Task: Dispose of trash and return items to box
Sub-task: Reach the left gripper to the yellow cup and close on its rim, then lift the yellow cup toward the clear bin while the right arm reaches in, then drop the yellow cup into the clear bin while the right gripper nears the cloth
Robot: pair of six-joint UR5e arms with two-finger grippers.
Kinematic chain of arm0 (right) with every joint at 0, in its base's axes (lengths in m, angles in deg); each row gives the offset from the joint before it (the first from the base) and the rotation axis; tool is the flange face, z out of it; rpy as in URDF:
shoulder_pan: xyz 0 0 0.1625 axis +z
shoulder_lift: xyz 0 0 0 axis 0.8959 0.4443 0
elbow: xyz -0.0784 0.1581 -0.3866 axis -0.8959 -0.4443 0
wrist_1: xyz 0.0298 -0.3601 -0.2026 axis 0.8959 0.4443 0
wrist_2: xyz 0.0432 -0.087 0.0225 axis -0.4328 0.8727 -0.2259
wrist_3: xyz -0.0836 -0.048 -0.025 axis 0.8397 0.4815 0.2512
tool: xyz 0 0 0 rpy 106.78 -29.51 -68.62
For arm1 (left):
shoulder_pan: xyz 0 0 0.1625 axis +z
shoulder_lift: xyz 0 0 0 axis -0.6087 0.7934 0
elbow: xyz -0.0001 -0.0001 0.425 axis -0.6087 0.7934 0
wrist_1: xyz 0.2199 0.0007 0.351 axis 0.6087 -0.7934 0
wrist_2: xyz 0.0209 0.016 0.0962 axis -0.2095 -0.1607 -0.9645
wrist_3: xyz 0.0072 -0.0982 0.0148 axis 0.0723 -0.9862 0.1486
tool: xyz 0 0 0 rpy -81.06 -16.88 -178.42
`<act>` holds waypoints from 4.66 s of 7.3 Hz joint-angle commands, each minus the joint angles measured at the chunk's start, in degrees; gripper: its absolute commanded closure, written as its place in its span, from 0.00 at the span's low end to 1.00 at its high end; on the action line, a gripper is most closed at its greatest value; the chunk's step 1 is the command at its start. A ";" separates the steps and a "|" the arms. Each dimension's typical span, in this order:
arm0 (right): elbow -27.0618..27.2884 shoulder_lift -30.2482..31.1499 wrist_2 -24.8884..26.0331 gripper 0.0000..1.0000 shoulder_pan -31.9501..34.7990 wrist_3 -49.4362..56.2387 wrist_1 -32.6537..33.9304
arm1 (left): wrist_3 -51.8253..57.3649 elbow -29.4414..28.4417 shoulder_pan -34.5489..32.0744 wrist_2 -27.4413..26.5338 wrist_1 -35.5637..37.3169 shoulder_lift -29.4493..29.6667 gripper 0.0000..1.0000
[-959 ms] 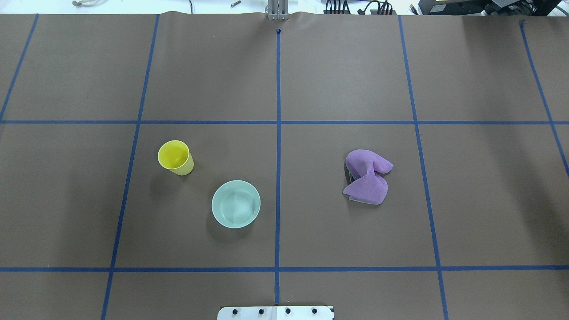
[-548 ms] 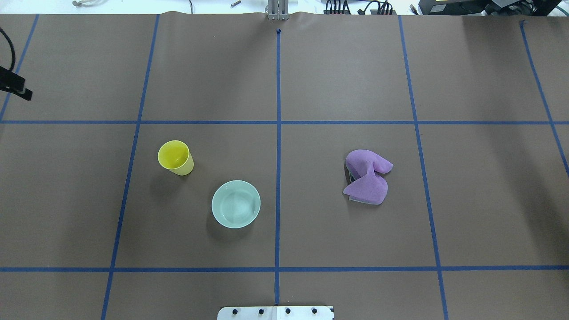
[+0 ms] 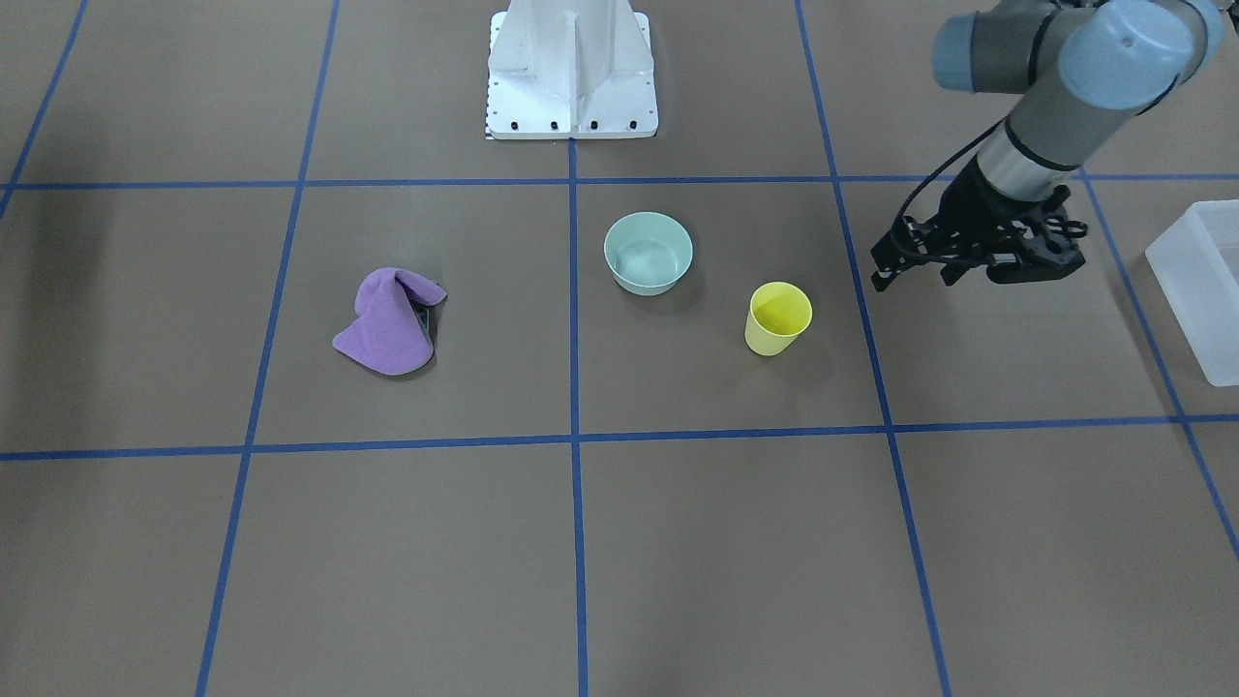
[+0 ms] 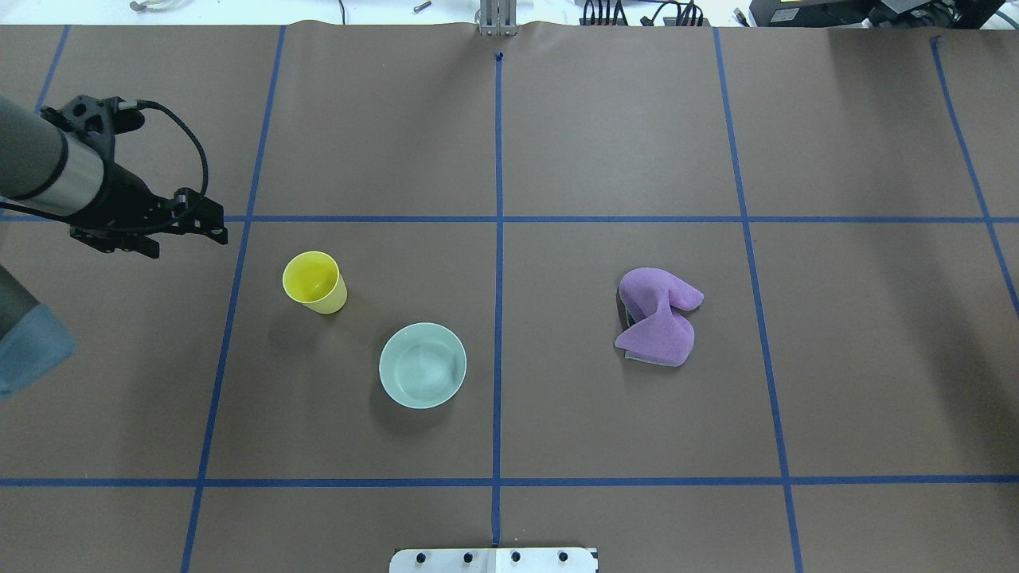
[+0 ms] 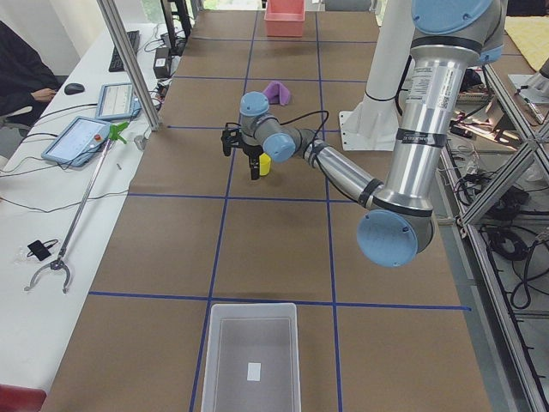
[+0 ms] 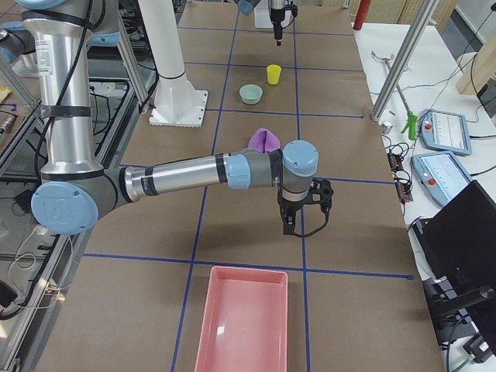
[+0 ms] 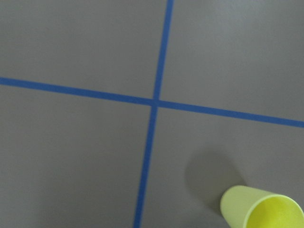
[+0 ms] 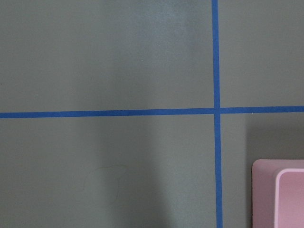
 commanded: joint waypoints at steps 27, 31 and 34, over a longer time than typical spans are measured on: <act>10.33 -19.28 6.73 0.00 -31.19 -41.50 -0.50 | 77.03 -25.41 -46.34 11.97 21.99 -0.64 1.00; 9.72 -19.37 10.00 0.00 -34.89 -41.60 -0.50 | 77.90 -33.53 -48.12 11.97 4.78 -10.66 1.00; 9.54 -19.37 10.08 0.00 -35.59 -41.69 -0.42 | 63.93 -33.87 -47.25 11.88 -11.90 -18.83 1.00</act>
